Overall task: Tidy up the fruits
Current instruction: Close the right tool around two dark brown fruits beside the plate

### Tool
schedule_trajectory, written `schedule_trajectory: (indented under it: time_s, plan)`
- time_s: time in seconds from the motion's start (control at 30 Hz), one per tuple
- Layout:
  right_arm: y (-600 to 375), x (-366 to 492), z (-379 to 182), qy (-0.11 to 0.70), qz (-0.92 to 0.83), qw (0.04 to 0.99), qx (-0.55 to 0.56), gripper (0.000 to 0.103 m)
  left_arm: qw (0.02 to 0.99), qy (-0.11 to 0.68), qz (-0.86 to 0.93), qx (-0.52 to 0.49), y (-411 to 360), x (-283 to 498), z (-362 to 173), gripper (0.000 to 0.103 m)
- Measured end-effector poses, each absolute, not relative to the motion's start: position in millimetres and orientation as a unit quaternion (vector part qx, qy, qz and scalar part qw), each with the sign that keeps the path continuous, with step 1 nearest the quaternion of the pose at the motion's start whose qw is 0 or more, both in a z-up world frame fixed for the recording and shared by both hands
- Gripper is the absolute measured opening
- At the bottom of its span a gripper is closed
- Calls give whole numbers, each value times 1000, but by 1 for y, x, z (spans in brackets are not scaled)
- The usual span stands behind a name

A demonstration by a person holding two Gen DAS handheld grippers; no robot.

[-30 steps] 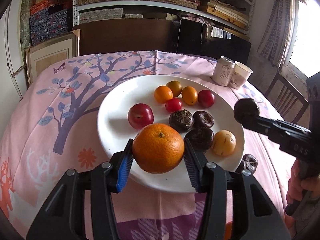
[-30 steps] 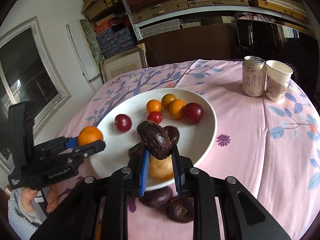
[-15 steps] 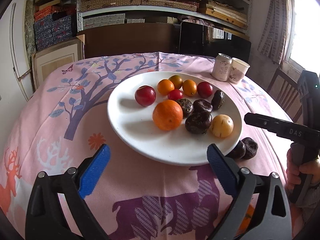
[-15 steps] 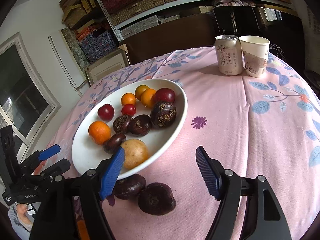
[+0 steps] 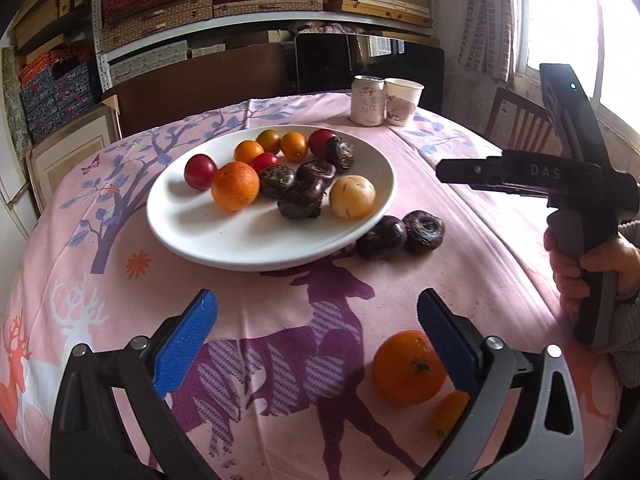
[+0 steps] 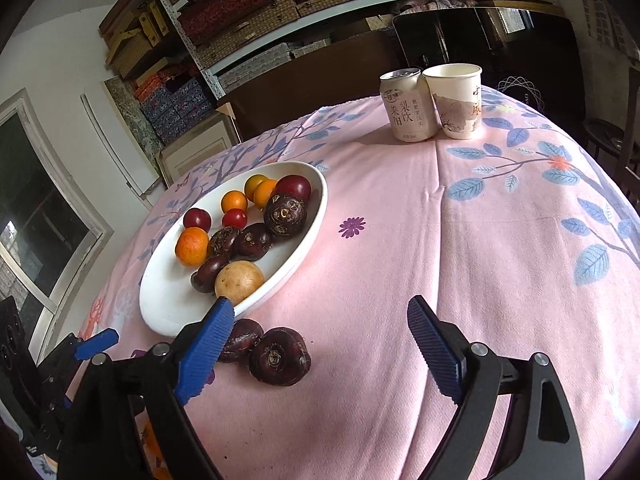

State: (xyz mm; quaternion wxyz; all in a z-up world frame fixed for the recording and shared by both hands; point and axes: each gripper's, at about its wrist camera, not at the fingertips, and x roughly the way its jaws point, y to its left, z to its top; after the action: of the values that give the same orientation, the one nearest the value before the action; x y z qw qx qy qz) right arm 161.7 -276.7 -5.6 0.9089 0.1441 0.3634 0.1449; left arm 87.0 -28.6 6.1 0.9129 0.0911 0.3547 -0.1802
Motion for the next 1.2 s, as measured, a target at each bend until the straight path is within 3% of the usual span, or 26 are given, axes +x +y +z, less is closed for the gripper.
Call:
schedule_trajectory:
  time_s: [0.37,0.63,1.03,1.1,1.13,1.17,1.2]
  plan:
    - [-258,159,-8,372,159,910,92,92,891,368,-195,181,-62,79,-15,98]
    - [-220,150,-20,387,171,906,-22,92,882,389,-208,167,-58,84,-20,99]
    - [-217,156,-26,404,171,898,-26,90,872,405,-234,144,-59,80,-23,98]
    - [-215,158,-28,410,174,895,-28,85,872,406,-235,140,-60,77,-23,98]
    - [-214,159,-29,414,175,893,-29,77,872,407,-237,137,-59,76,-23,95]
    - [-213,160,-30,417,177,891,-29,69,871,407,-239,133,-58,75,-22,90]
    - [-212,160,-29,416,176,891,-32,61,872,407,-241,128,-58,74,-21,77]
